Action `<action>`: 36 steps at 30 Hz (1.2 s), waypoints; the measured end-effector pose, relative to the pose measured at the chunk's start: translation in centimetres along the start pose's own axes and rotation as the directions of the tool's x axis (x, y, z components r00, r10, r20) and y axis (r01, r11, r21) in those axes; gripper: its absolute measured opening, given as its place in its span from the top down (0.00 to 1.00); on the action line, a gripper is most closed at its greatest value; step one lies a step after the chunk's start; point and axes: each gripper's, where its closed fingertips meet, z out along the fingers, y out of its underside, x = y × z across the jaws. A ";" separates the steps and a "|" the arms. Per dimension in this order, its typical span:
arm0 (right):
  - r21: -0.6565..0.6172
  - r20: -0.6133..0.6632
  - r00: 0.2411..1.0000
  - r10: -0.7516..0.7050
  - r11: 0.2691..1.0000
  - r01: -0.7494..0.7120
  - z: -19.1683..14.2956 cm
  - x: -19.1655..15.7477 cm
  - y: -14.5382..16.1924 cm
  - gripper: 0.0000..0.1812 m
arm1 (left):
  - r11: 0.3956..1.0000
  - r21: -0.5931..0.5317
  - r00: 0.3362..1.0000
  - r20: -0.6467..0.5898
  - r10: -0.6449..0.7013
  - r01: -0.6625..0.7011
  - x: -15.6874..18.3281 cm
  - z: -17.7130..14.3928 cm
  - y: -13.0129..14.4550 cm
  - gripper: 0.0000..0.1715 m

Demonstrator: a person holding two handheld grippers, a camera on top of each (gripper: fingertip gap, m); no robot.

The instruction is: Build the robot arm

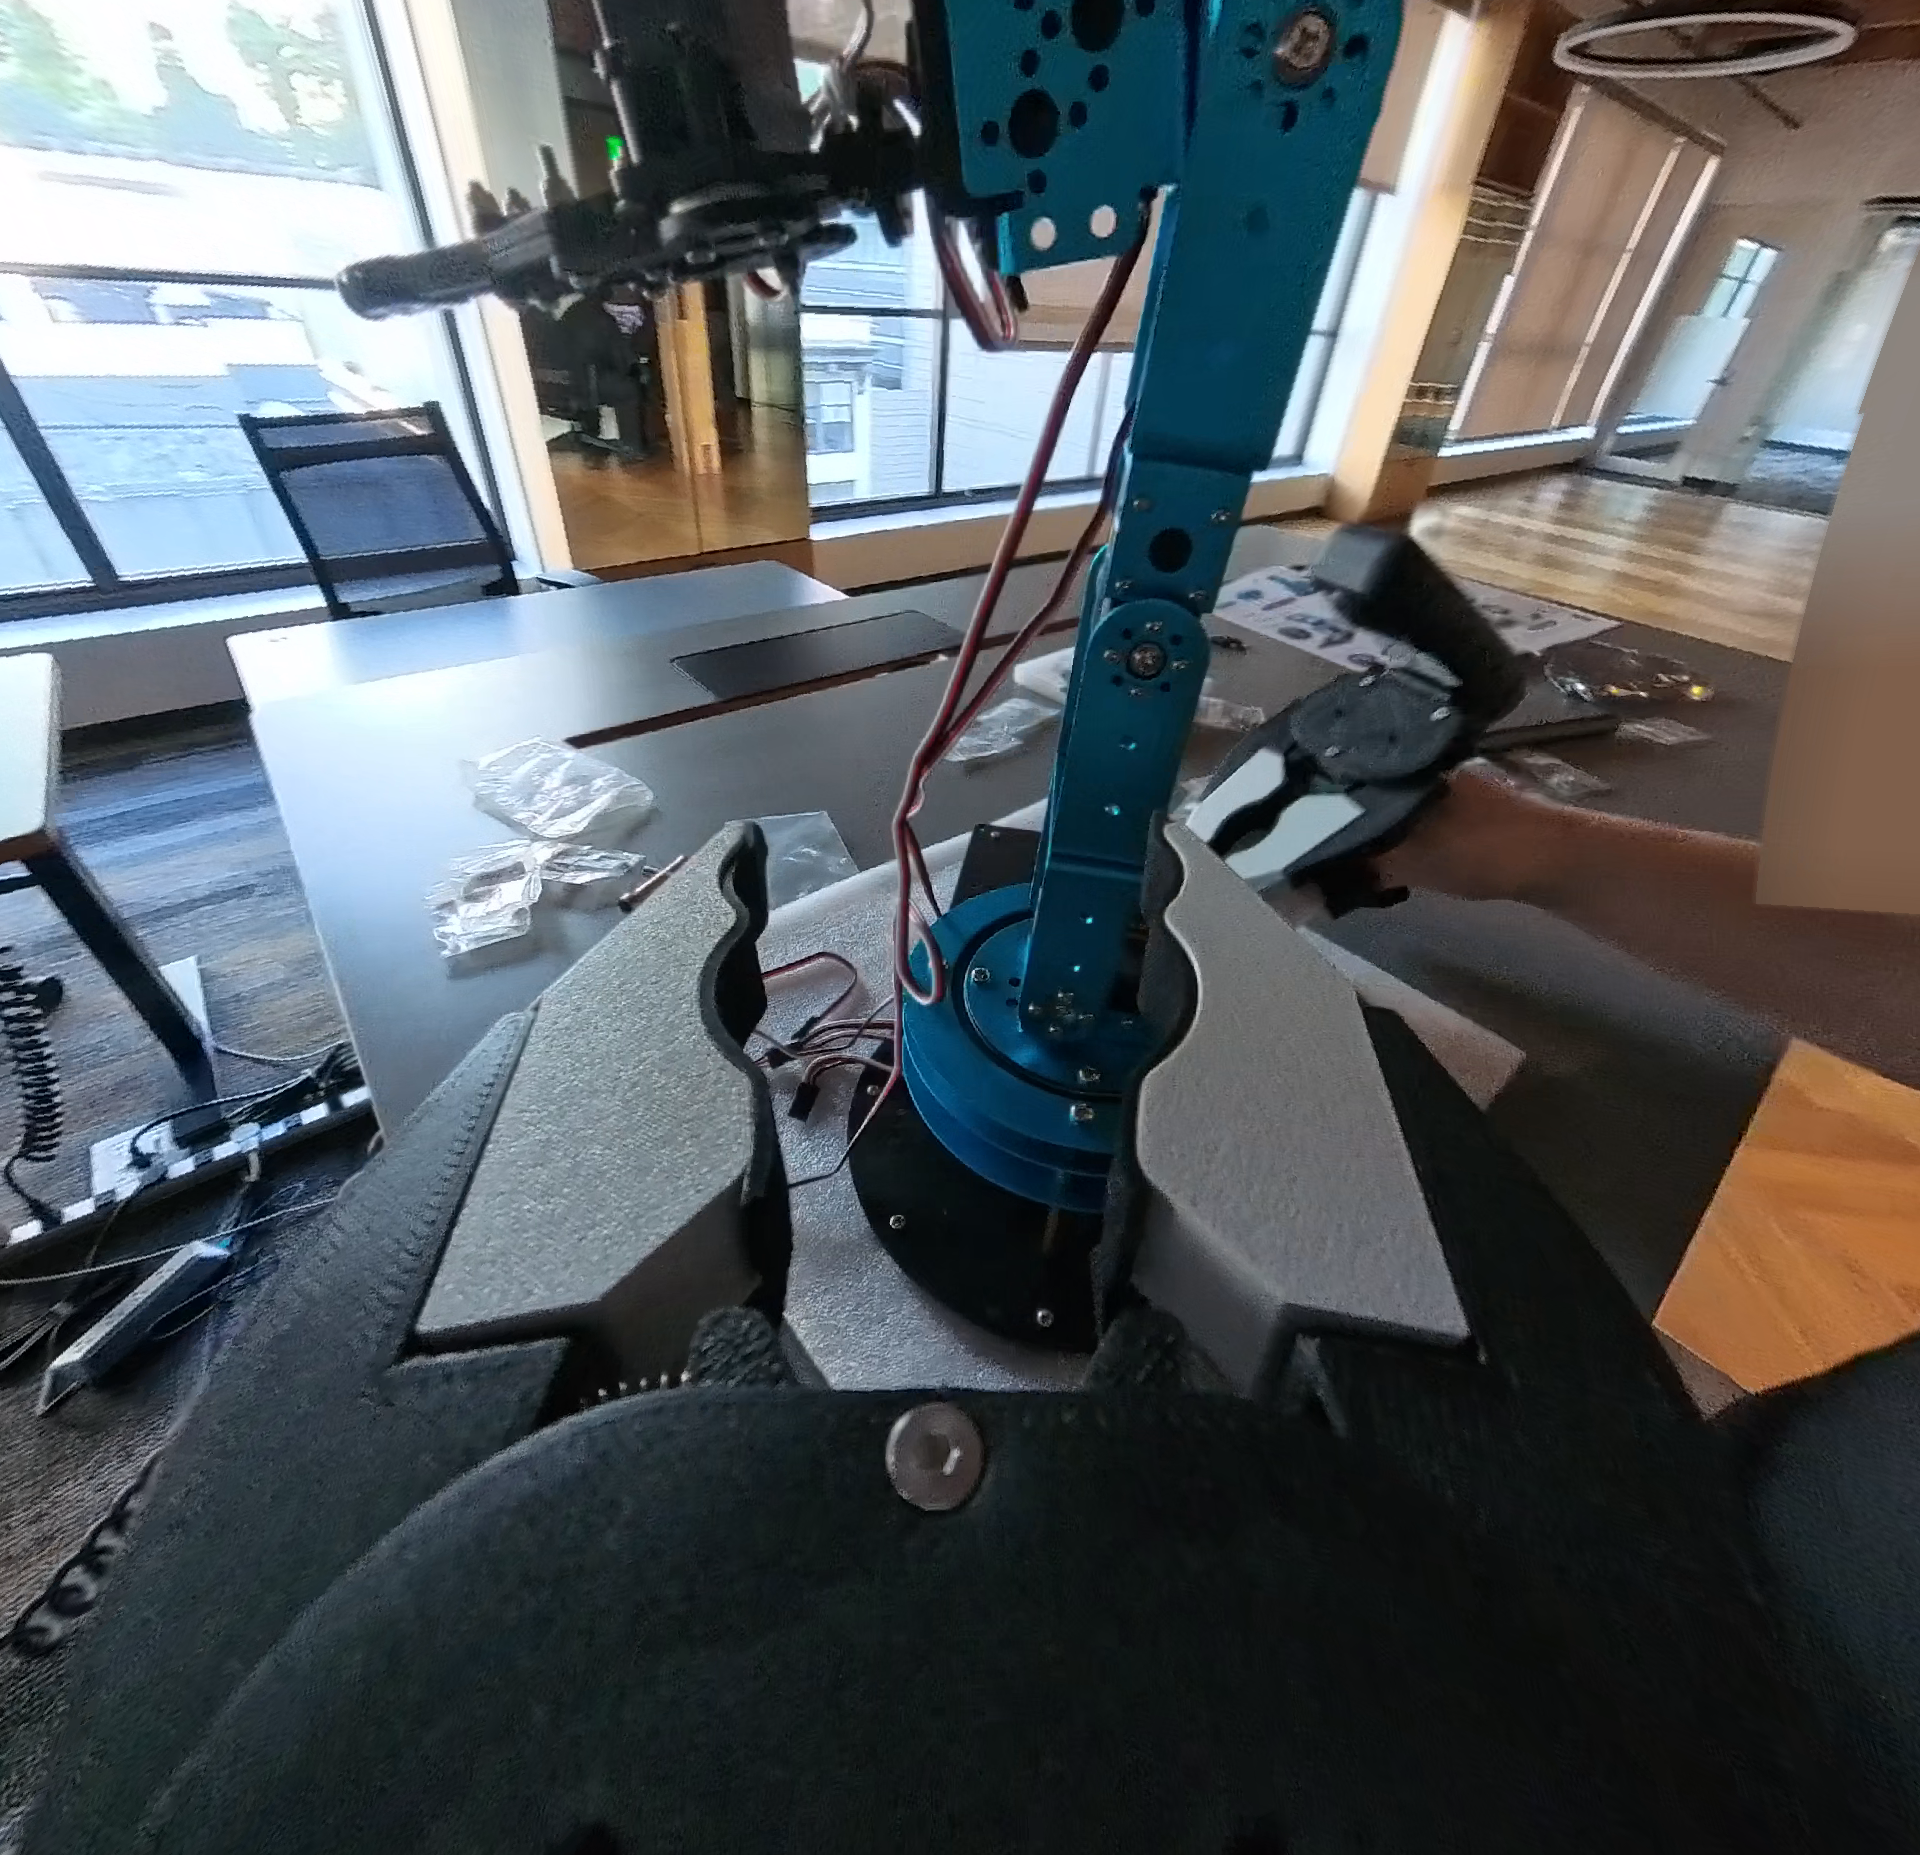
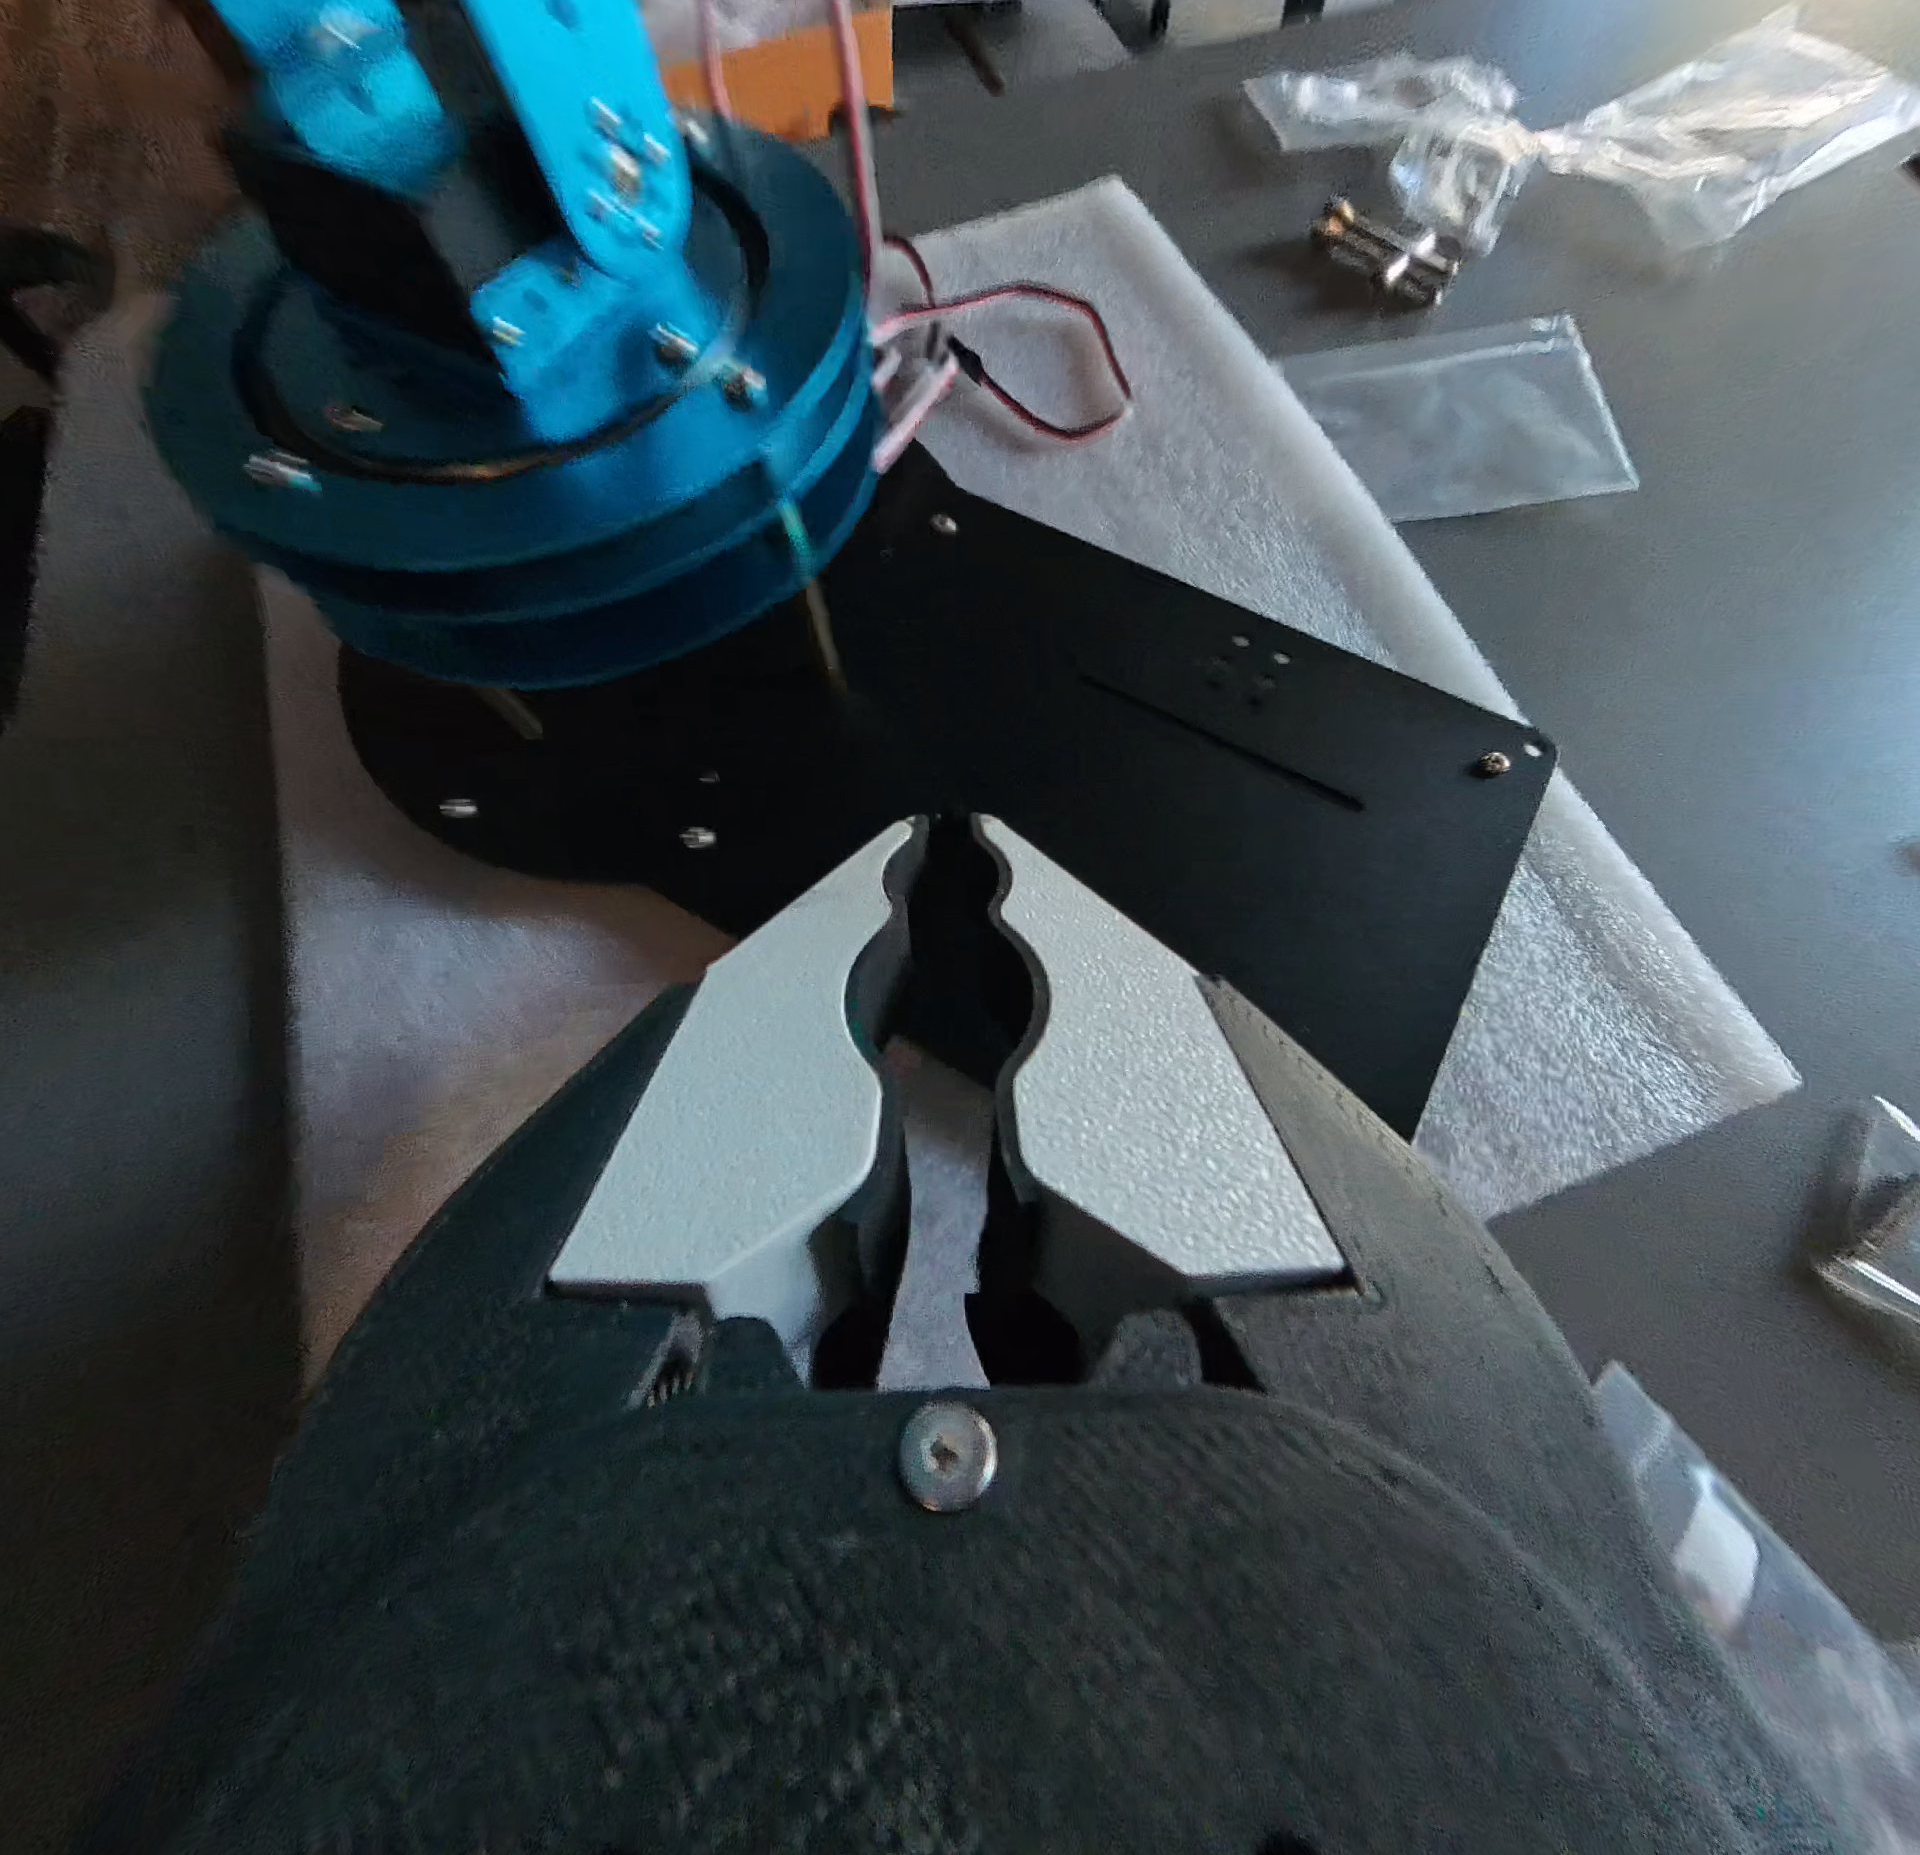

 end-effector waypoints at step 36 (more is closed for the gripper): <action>-0.059 -0.023 0.696 -0.718 0.696 0.716 -2.3 1.0 3.5 0.85 | 0.992 -0.022 0.970 -0.205 -0.130 0.128 4.0 7.5 -3.0 0.66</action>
